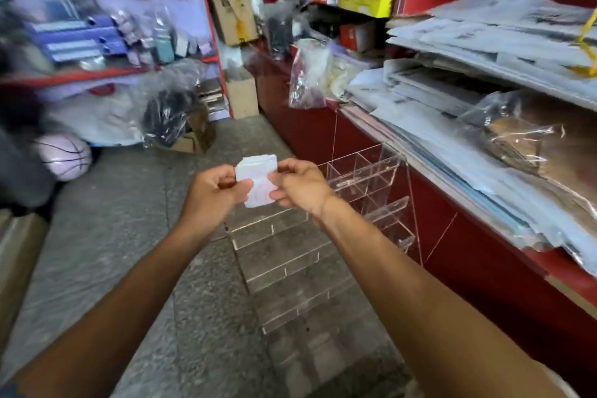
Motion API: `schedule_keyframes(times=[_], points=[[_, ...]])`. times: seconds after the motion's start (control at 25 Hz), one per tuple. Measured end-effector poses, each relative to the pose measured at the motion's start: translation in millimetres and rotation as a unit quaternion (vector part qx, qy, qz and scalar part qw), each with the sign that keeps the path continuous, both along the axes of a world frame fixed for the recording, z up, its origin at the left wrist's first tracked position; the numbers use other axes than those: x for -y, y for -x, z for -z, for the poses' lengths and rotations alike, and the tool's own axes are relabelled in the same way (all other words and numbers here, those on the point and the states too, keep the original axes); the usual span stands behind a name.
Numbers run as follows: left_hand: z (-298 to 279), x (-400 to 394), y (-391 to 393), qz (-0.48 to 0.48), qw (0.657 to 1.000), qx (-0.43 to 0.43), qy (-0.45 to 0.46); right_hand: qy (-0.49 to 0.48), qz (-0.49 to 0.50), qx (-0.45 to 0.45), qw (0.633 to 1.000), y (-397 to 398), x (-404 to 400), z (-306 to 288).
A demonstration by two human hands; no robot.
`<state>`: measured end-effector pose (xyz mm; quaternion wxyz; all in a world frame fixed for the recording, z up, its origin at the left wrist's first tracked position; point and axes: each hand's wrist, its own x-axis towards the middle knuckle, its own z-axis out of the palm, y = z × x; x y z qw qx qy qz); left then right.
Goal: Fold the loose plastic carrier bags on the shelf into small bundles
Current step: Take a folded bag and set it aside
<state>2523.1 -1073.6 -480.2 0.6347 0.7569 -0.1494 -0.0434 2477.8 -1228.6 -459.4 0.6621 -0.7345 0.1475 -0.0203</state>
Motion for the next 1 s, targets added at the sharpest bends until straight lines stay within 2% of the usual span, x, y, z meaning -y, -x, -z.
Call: schedule_keyframes(times=[0.24,0.36,0.52,0.72,0.88,1.0], points=[[31,-27,-13,-0.091,0.993,0.028,-0.069,-0.018,-0.013,0.013,1.0,-17,-32,32],[37,-25,-13,-0.087,0.99,0.029,-0.103,-0.017,-0.014,0.009,1.0,-18,-31,37],[38,-22,-9,-0.057,0.979,0.029,-0.194,0.029,-0.017,-0.01,0.999,-9,-25,39],[38,-20,-9,-0.07,0.977,0.019,-0.199,0.046,-0.051,-0.056,0.996,-5,-20,46],[37,-19,-1,-0.097,0.966,0.082,-0.227,0.072,-0.068,-0.049,0.994,4,-15,43],[19,14,15,-0.046,0.977,0.109,-0.177,0.111,-0.044,-0.024,0.993,26,14,18]])
